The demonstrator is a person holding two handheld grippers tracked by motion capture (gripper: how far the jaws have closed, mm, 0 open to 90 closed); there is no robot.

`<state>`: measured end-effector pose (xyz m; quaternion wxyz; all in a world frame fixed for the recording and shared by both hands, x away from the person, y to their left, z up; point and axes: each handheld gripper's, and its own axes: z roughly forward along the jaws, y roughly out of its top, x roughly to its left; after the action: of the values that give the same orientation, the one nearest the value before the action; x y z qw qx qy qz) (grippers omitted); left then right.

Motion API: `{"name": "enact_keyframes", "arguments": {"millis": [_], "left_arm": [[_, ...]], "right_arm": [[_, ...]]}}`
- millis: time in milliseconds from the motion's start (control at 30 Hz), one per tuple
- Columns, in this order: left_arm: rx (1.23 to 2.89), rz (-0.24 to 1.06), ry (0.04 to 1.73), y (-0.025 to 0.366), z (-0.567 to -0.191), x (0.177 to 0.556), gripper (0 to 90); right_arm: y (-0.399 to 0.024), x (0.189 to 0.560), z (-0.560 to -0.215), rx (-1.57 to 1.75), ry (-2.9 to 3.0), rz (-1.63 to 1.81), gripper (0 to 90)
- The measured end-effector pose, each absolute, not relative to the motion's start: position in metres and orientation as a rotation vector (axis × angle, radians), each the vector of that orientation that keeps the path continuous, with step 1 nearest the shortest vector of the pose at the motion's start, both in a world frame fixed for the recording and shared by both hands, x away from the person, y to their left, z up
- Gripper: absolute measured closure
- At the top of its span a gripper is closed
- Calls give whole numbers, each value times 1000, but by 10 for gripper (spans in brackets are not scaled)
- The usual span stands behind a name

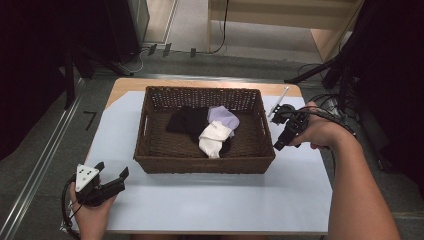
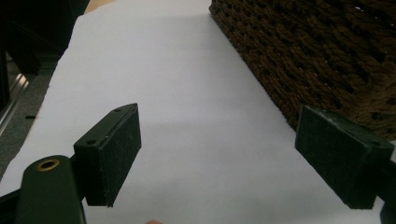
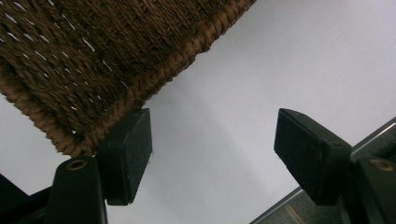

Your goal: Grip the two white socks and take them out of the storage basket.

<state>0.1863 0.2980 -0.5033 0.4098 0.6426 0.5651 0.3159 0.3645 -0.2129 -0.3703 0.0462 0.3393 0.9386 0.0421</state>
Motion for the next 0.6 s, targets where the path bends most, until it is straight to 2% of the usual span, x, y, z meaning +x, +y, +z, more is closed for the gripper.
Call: {"name": "enact_keyframes", "arguments": {"millis": [267,600], "left_arm": [[1619,794,1424,298,-503,187,158],[1616,790,1424,298,-503,187,158]], "right_arm": [[-205,367,-361,1043,2851,224,287],[-165,373,-369,967,2864,240,272]]}}
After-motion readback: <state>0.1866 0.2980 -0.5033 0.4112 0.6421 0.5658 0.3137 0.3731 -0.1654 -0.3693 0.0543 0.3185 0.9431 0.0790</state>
